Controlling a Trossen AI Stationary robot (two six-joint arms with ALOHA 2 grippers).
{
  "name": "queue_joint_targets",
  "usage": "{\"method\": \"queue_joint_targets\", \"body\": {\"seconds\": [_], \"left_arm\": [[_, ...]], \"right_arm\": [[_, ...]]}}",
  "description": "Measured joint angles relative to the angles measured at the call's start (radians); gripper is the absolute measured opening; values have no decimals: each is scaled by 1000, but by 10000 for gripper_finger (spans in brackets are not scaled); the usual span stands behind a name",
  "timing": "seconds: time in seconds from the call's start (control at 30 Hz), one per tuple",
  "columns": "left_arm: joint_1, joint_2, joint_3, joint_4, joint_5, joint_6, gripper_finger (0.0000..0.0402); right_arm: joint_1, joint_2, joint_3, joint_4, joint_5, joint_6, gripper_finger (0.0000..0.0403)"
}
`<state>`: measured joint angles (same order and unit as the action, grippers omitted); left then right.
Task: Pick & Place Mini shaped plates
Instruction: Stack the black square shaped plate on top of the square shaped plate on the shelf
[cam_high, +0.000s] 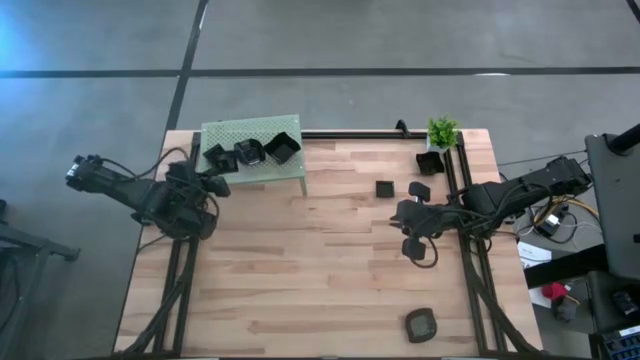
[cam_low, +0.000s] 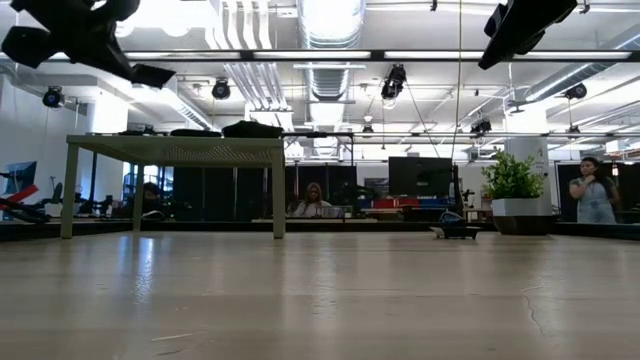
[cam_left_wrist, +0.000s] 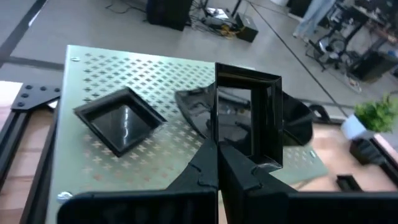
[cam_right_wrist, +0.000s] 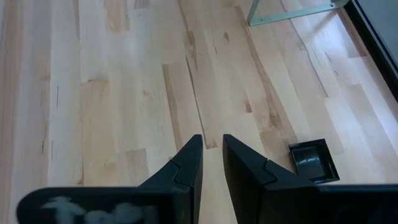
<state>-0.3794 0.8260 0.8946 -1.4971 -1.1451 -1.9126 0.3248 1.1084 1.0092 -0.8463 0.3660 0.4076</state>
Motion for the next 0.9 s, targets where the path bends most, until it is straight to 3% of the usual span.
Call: {"method": "queue_joint_targets", "body": {"seconds": [0.57,0.9], "left_arm": [[231,-114,-108,6,26,-12,0],[258,-112,-155,87,34,-19,0]], "right_arm": [[0,0,0,18,-1,-15,59],[0,0,0,26,-1,-21,59]]}}
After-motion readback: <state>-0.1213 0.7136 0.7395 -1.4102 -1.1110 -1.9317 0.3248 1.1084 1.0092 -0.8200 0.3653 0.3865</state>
